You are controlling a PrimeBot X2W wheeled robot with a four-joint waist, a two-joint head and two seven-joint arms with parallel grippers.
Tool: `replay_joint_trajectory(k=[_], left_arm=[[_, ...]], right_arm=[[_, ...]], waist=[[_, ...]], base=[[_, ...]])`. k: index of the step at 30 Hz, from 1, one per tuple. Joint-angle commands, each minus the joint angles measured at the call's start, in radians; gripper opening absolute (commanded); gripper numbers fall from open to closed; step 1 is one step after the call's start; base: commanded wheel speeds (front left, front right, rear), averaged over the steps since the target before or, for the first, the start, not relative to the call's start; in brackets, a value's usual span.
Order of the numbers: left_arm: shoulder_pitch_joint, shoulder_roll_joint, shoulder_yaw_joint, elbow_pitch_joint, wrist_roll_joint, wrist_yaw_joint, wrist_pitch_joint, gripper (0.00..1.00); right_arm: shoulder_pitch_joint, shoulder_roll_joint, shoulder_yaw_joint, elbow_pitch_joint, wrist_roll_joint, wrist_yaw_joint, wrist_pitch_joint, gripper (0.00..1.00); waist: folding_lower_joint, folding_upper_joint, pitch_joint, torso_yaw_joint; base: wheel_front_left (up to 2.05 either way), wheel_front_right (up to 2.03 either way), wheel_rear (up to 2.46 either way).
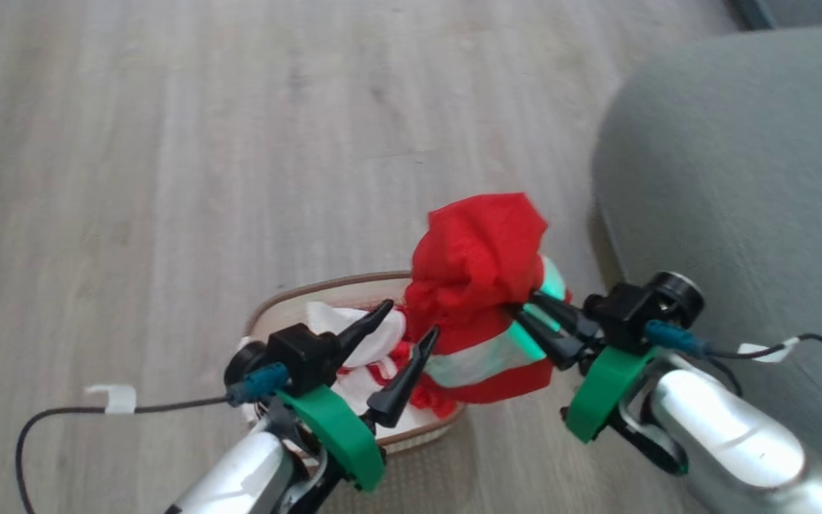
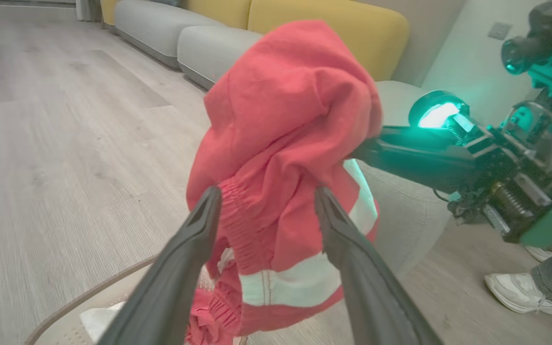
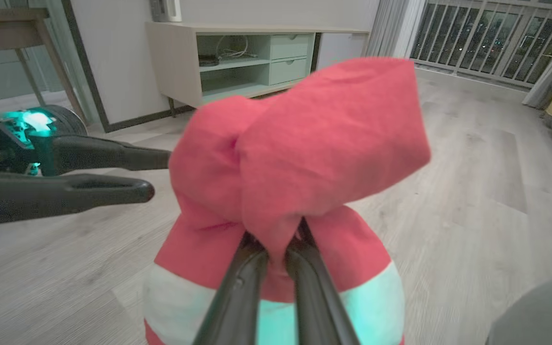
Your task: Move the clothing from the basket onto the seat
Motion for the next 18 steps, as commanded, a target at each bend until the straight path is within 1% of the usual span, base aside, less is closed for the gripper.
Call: replay_joint_trajectory(k=[1, 5, 9, 13, 18], left_arm=[[-0.046, -0.007, 0.027, -0.025, 0.005, -0.001, -0.017, 1.00], [-0.045, -0.039, 0.007, -0.017, 0.004, -0.004, -0.030, 1.00], [-0.047, -0.060, -0.024, -0.008, 0.008, -0.012, -0.036, 1.00], [-0.057, -0.062, -0.042, 0.004, 0.018, -0.015, -0.038, 1.00], [-0.083, -0.059, -0.043, -0.004, 0.033, -0.010, -0.038, 1.00]], right_arm=[[0.011, -0.013, -0.026, -0.029, -0.008, 0.000, -0.007, 0.00], [0.035, -0.016, -0.062, -0.032, -0.022, 0.000, -0.007, 0.00], [0.052, -0.016, -0.099, -0.035, -0.033, 0.000, -0.007, 0.00], [0.063, -0.013, -0.129, -0.038, -0.043, 0.000, -0.007, 0.00], [0.057, -0.003, -0.161, -0.046, -0.054, 0.000, -0.007, 0.00]], waist=[[0.0000, -0.0001, 0.018, -0.079], [0.0000, -0.0001, 0.033, -0.155], [0.0000, -0.0001, 0.048, -0.211], [0.0000, -0.0001, 0.062, -0.241], [0.0000, -0.0001, 0.110, -0.250]], base=[[0.00, 0.00, 0.00], [0.00, 0.00, 0.00], [0.00, 0.00, 0.00], [0.00, 0.00, 0.00], [0.00, 0.00, 0.00]])
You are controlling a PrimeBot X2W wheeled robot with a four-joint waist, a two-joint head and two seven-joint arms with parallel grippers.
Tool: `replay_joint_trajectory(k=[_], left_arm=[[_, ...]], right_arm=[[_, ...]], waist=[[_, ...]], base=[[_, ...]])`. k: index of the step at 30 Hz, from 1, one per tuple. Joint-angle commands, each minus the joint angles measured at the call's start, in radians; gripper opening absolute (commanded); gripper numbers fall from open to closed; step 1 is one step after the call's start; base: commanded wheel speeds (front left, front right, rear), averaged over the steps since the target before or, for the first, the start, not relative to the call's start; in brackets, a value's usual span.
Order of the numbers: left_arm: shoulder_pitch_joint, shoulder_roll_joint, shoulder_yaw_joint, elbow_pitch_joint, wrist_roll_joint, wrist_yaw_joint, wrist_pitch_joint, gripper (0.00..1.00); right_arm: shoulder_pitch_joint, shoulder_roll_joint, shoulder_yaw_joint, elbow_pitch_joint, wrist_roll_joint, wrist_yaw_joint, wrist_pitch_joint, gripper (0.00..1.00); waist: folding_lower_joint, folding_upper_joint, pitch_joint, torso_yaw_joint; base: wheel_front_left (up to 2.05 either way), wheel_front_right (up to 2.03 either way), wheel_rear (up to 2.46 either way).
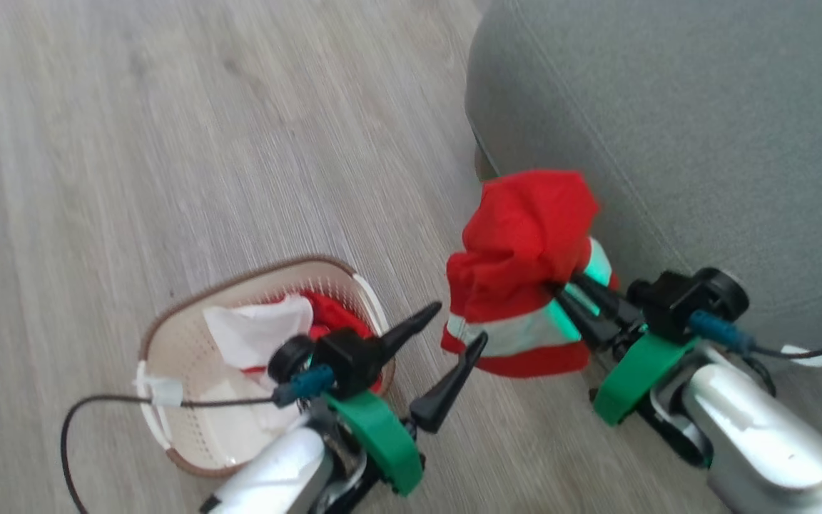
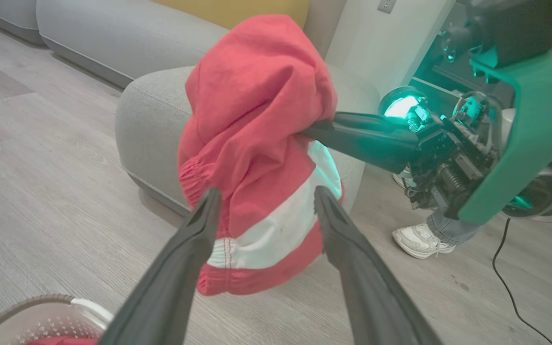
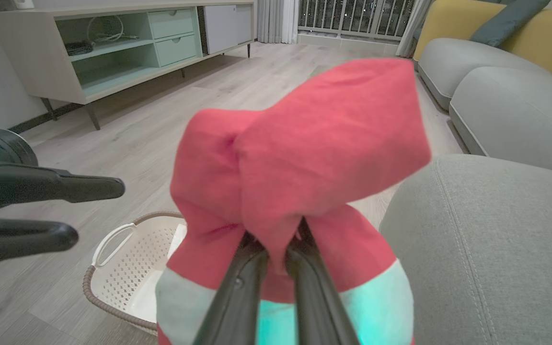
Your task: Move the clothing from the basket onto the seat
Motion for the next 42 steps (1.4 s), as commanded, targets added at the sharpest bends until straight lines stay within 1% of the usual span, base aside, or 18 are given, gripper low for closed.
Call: replay_joint_trajectory(k=[1, 3, 5, 8, 10, 13, 20, 21, 24, 28, 32, 35, 36, 37, 38, 39, 40, 42], left_arm=[[-0.069, 0.007, 0.029, -0.040, 0.016, 0.002, -0.007, 1.00], [-0.083, 0.011, 0.030, -0.046, 0.024, 0.004, -0.005, 1.00], [-0.113, 0.018, 0.038, -0.059, 0.034, 0.008, 0.000, 1.00], [-0.171, 0.037, 0.048, -0.089, 0.059, 0.013, 0.019, 1.00], [-0.218, 0.056, 0.058, -0.115, 0.081, 0.016, 0.036, 1.00], [-0.281, 0.083, 0.073, -0.148, 0.104, 0.017, 0.059, 1.00], [-0.356, 0.142, 0.112, -0.209, 0.135, 0.025, 0.069, 1.00], [-0.358, 0.144, 0.114, -0.215, 0.135, 0.025, 0.063, 1.00], [-0.352, 0.139, 0.114, -0.229, 0.132, 0.029, 0.045, 1.00], [-0.342, 0.132, 0.119, -0.244, 0.129, 0.039, 0.024, 1.00], [-0.326, 0.146, 0.139, -0.251, 0.129, 0.056, 0.006, 1.00], [-0.311, 0.162, 0.148, -0.251, 0.128, 0.063, 0.000, 1.00], [-0.307, 0.168, 0.151, -0.251, 0.128, 0.065, -0.001, 1.00], [-0.304, 0.173, 0.154, -0.253, 0.127, 0.067, -0.001, 1.00], [-0.302, 0.179, 0.156, -0.255, 0.127, 0.069, 0.001, 1.00], [-0.301, 0.185, 0.159, -0.257, 0.128, 0.072, 0.002, 1.00], [-0.301, 0.190, 0.162, -0.258, 0.128, 0.074, 0.003, 1.00], [-0.298, 0.199, 0.166, -0.258, 0.127, 0.076, 0.005, 1.00]], right_arm=[[-0.022, 0.010, -0.038, -0.032, -0.010, 0.000, -0.007, 0.00], [-0.034, 0.016, -0.064, -0.031, -0.014, 0.000, -0.007, 0.00], [-0.070, 0.025, -0.107, -0.017, -0.026, 0.000, -0.007, 0.00], [-0.162, 0.046, -0.225, 0.000, -0.024, 0.000, -0.007, 0.00], [-0.239, 0.069, -0.338, 0.011, -0.009, 0.000, -0.007, 0.00], [-0.364, 0.071, -0.512, 0.052, -0.028, 0.000, -0.007, 0.00], [-0.679, 0.024, -0.887, 0.178, -0.133, 0.000, -0.007, 0.00], [-0.729, 0.028, -0.945, 0.210, -0.125, 0.000, -0.007, 0.00], [-0.858, 0.000, -1.090, 0.285, -0.166, 0.000, -0.007, 0.00], [-0.978, -0.061, -1.260, 0.387, -0.245, 0.000, -0.007, 0.00], [-1.015, -0.077, -1.434, 0.469, -0.349, 0.000, -0.007, 0.00], [-1.007, -0.054, -1.533, 0.516, -0.440, 0.000, -0.007, 0.00], [-1.009, -0.038, -1.553, 0.522, -0.462, 0.000, -0.007, 0.16], [-1.014, -0.021, -1.561, 0.526, -0.479, 0.000, -0.007, 0.38], [-1.018, -0.004, -1.560, 0.528, -0.493, 0.000, -0.007, 0.50], [-1.020, 0.013, -1.558, 0.524, -0.499, 0.000, -0.007, 0.84], [-1.018, 0.029, -1.557, 0.519, -0.503, 0.000, -0.007, 1.00], [-1.003, 0.060, -1.547, 0.512, -0.516, 0.000, -0.007, 1.00]], waist=[[0.0000, 0.0000, 0.060, -0.002], [0.0000, 0.0000, 0.087, 0.000], [0.0000, 0.0000, 0.152, 0.002], [0.0000, 0.0000, 0.275, 0.011], [0.0000, 0.0000, 0.370, 0.022], [0.0000, 0.0000, 0.502, 0.050], [0.0000, 0.0000, 0.745, 0.132], [0.0000, 0.0000, 0.771, 0.145], [0.0000, 0.0000, 0.842, 0.185], [0.0000, 0.0000, 0.918, 0.224], [0.0000, 0.0000, 0.951, 0.233], [0.0000, 0.0000, 0.957, 0.230], [0.0000, 0.0000, 0.957, 0.226], [0.0000, 0.0000, 0.956, 0.221], [0.0000, 0.0000, 0.953, 0.215], [0.0000, 0.0000, 0.948, 0.208], [0.0000, 0.0000, 0.939, 0.200], [0.0000, 0.0000, 0.912, 0.179]], base=[[0.00, 0.00, 0.00], [0.00, 0.00, 0.00], [0.00, 0.00, 0.00], [0.00, 0.00, 0.00], [0.00, 0.00, 0.00], [0.00, 0.00, 0.00], [0.00, 0.00, 0.00], [0.00, 0.00, 0.00], [0.00, 0.00, 0.00], [0.00, 0.00, 0.00], [0.00, 0.00, 0.00], [0.00, 0.00, 0.00], [0.00, 0.00, 0.00], [0.00, 0.00, 0.00], [0.00, 0.00, 0.00], [0.00, 0.00, 0.00], [0.00, 0.00, 0.00], [0.00, 0.00, 0.00]])
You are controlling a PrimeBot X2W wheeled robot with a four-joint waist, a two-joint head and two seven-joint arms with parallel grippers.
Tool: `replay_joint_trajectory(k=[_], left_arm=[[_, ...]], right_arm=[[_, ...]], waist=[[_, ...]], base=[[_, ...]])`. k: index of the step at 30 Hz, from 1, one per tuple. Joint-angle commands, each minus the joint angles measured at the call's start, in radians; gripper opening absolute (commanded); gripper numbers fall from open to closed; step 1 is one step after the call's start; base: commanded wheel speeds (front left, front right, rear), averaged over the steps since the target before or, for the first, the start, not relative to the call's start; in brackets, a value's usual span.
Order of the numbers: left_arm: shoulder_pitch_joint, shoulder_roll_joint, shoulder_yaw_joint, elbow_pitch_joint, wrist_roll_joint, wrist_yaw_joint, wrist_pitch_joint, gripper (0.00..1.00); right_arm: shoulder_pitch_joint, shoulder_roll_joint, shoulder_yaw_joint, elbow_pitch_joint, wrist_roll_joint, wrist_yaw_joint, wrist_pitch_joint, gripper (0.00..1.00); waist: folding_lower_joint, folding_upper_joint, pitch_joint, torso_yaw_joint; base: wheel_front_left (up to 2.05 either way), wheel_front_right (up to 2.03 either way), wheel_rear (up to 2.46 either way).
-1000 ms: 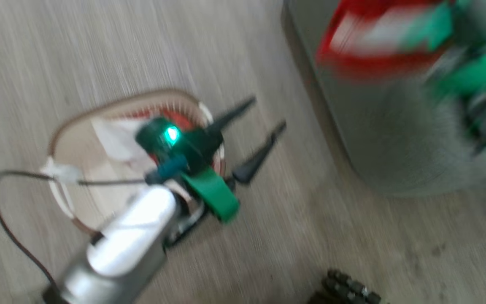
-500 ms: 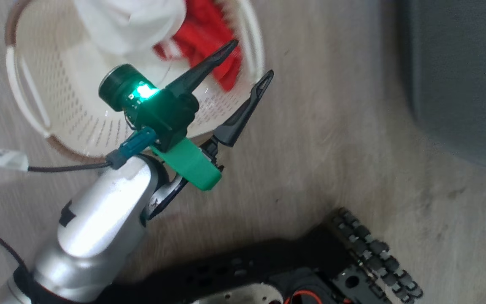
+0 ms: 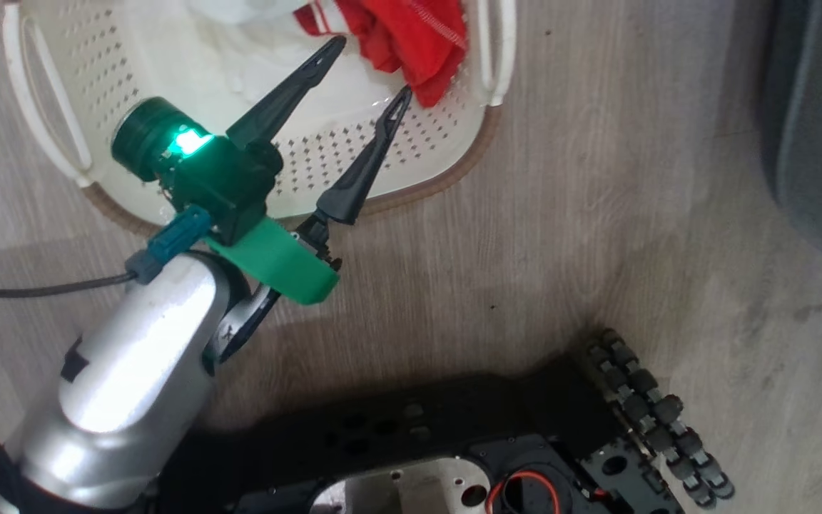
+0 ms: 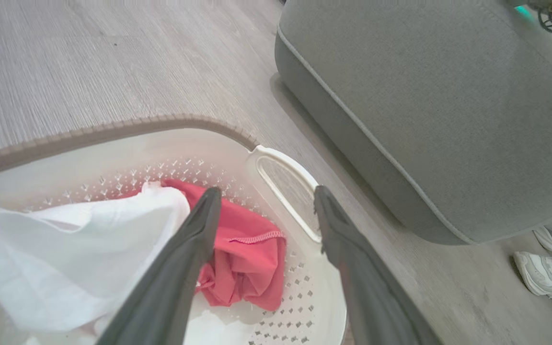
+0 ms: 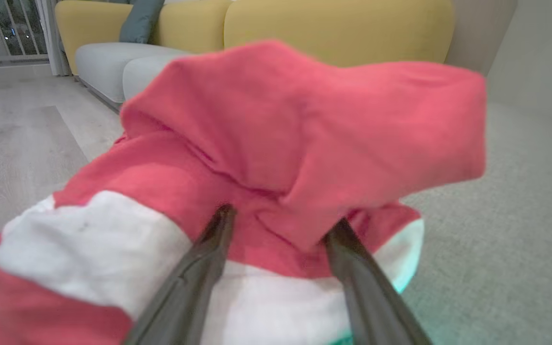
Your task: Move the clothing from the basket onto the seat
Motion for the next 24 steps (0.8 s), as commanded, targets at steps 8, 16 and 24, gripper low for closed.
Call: replay_joint_trajectory(k=[8, 16, 24], left_arm=[[0.036, 0.003, 0.018, 0.051, -0.052, -0.027, -0.006, 1.00], [0.124, -0.074, 0.082, 0.220, -0.136, -0.047, -0.046, 1.00], [0.308, -0.137, 0.324, 0.272, -0.108, -0.038, -0.048, 1.00]], right_arm=[[0.182, 0.109, 0.095, -0.029, -0.028, 0.000, 0.003, 1.00], [0.545, 0.186, 0.356, -0.213, 0.066, 0.000, 0.003, 1.00], [0.916, 0.273, 0.600, -0.443, 0.158, 0.000, 0.003, 1.00]], waist=[[0.0000, 0.0001, -0.240, -0.058], [0.0000, 0.0001, -0.568, -0.011], [0.0000, 0.0001, -0.792, 0.068]], base=[[0.00, 0.00, 0.00], [0.00, 0.00, 0.00], [0.00, 0.00, 0.00]])
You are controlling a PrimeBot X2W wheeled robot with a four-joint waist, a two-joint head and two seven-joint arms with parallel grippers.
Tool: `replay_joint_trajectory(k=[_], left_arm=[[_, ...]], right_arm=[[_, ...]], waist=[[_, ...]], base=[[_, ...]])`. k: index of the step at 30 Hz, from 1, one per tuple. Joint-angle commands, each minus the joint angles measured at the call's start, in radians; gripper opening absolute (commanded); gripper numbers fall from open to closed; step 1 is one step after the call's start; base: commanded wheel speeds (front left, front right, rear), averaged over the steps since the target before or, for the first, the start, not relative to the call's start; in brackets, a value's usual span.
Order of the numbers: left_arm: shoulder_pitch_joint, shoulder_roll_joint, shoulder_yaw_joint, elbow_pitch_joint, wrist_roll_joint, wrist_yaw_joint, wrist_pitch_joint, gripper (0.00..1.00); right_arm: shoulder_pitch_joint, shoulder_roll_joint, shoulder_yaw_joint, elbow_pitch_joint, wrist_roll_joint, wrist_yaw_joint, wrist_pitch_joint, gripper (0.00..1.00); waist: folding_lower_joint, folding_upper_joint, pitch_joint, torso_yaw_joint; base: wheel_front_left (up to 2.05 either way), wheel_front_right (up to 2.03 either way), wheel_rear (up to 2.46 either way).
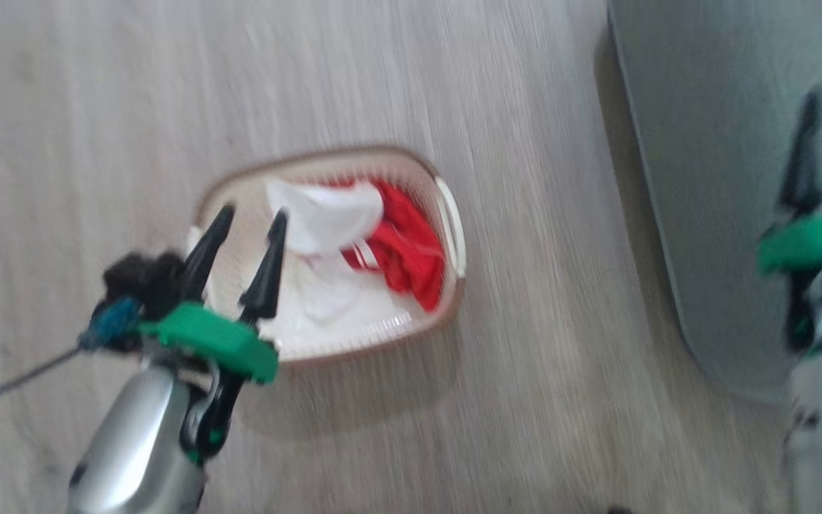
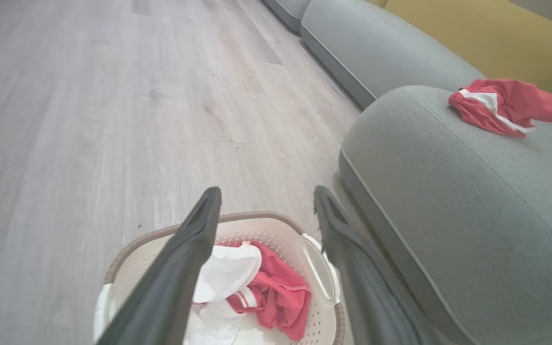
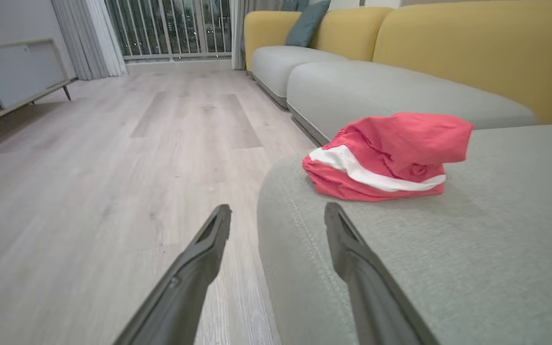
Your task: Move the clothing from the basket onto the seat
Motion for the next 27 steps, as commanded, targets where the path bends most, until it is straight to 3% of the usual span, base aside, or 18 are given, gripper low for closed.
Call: replay_joint_trajectory(k=[1, 9, 17, 27], left_arm=[[0.027, -0.001, 0.058, -0.017, 0.014, -0.003, -0.012, 1.00], [0.167, -0.060, 0.245, 0.026, 0.121, -0.028, -0.012, 1.00], [0.223, -0.098, 0.306, 0.047, 0.175, -0.051, -0.013, 1.00], [0.239, -0.121, 0.309, 0.044, 0.193, -0.061, -0.013, 1.00]], right_arm=[[0.032, 0.007, 0.036, -0.051, 0.009, 0.000, -0.001, 1.00], [0.305, 0.043, 0.198, -0.163, 0.066, 0.000, -0.001, 1.00], [0.414, 0.044, 0.283, -0.168, 0.028, 0.000, -0.001, 1.00], [0.426, 0.044, 0.323, -0.134, -0.011, 0.000, -0.001, 1.00]], waist=[[0.0002, -0.0001, -0.150, 0.079], [0.0002, -0.0001, -0.296, 0.165], [0.0002, -0.0001, -0.368, 0.187], [0.0002, -0.0001, -0.385, 0.184]], base=[[0.00, 0.00, 0.00], [0.00, 0.00, 0.00], [0.00, 0.00, 0.00], [0.00, 0.00, 0.00]])
